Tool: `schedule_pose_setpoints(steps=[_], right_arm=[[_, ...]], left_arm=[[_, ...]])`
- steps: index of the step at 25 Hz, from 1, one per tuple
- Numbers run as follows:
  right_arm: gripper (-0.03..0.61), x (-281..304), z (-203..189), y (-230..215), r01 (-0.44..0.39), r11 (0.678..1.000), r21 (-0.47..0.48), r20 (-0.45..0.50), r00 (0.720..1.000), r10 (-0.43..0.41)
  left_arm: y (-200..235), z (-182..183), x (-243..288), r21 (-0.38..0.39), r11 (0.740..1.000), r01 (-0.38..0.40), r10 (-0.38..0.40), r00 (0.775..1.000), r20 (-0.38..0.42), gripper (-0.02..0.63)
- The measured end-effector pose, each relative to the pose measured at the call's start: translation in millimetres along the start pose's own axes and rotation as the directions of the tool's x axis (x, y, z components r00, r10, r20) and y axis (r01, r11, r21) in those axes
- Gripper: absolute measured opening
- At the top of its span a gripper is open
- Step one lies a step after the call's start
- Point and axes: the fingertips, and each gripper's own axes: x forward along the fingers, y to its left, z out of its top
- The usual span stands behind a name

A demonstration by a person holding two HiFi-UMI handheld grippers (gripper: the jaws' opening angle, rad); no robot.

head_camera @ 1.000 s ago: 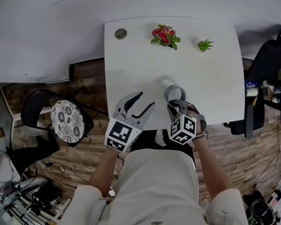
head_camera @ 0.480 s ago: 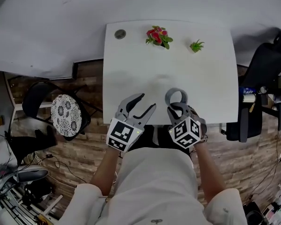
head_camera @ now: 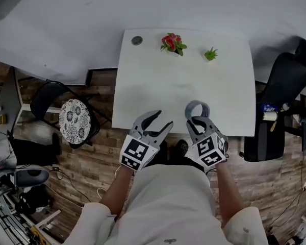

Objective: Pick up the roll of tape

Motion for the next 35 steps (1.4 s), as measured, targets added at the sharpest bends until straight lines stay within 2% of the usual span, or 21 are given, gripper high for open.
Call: schedule_pose_setpoints(steps=[7,14,20,26,35], right_arm=[[0.048,-44,4,3,0.019,1.000,0.015,0.096,0.995,-0.020],[0.049,-90,13,9,0.019,0.998,0.057,0.204,0.979,-0.030],[0.048,-115,14,12,0.018,0.994,0.110,0.276,0.960,-0.048],[0.049,-130,11,11,-0.005,0.984,0.176,0.334,0.941,-0.055],[0.048,-140,22,8,-0.035,0.980,0.197,0.400,0.915,-0.048]], left_arm=[[-33,5,-10,-0.006,0.999,-0.033,0.033,0.998,0.050,0.213],[-63,3,-20,-0.014,0.997,-0.079,0.080,0.993,0.092,0.208],[-83,2,-25,-0.031,0.997,-0.068,0.071,0.991,0.110,0.193],[-90,11,-26,-0.025,0.997,-0.073,0.076,0.987,0.140,0.159],[-92,22,-24,-0.014,0.998,-0.064,0.065,0.985,0.160,0.124]])
